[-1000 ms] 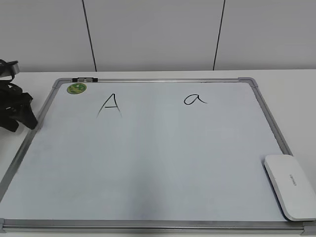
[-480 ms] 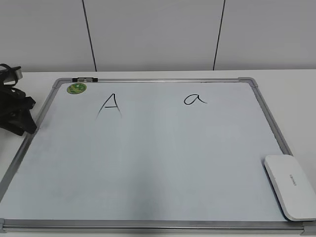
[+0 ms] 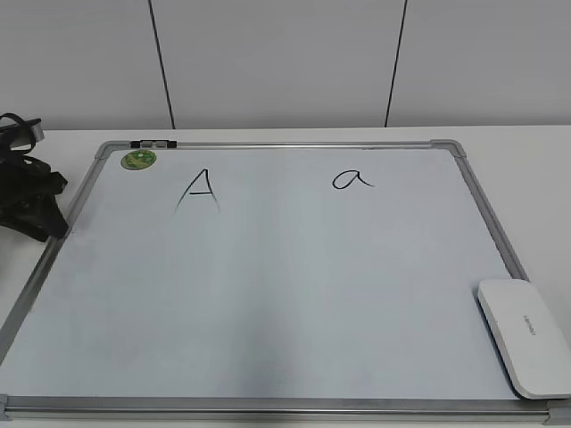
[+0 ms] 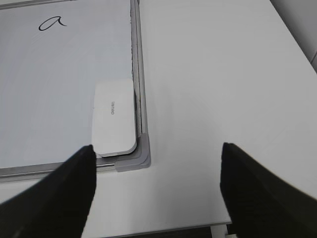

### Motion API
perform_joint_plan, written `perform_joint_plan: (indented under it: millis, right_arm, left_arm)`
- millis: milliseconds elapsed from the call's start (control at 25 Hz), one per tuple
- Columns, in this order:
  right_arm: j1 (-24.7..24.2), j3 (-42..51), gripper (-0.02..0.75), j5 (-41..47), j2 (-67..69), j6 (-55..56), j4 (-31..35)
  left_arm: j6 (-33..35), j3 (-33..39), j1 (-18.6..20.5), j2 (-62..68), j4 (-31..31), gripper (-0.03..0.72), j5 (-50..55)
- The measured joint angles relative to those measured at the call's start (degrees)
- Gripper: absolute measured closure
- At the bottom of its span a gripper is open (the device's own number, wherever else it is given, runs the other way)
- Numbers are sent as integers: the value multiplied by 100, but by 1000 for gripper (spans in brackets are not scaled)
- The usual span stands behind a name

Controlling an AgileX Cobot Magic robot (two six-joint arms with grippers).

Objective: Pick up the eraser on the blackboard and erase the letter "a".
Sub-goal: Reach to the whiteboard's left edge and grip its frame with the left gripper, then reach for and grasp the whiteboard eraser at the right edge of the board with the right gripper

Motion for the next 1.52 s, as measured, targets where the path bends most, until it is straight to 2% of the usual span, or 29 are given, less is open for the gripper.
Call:
perform_joint_plan:
  millis: [680, 760, 840, 960, 1240, 1520]
  right_arm:
    - [0, 0, 157, 0, 0, 0, 0]
    - [0, 0, 157, 0, 0, 0, 0]
    - [0, 0, 157, 0, 0, 0, 0]
    - [0, 0, 157, -11, 0, 0, 0]
    - [0, 0, 157, -11, 0, 0, 0]
    - [0, -215, 157, -11, 427, -117, 454]
  left_arm:
    - [0, -110, 12, 222, -142, 503, 170]
    - [0, -123, 21, 221, -181, 543, 196]
    - [0, -134, 33, 221, -190, 616, 206]
    - [0, -146, 57, 221, -190, 650, 217]
    - [-10, -146, 57, 221, -190, 653, 217]
    - [-20, -146, 57, 221, -168, 653, 226]
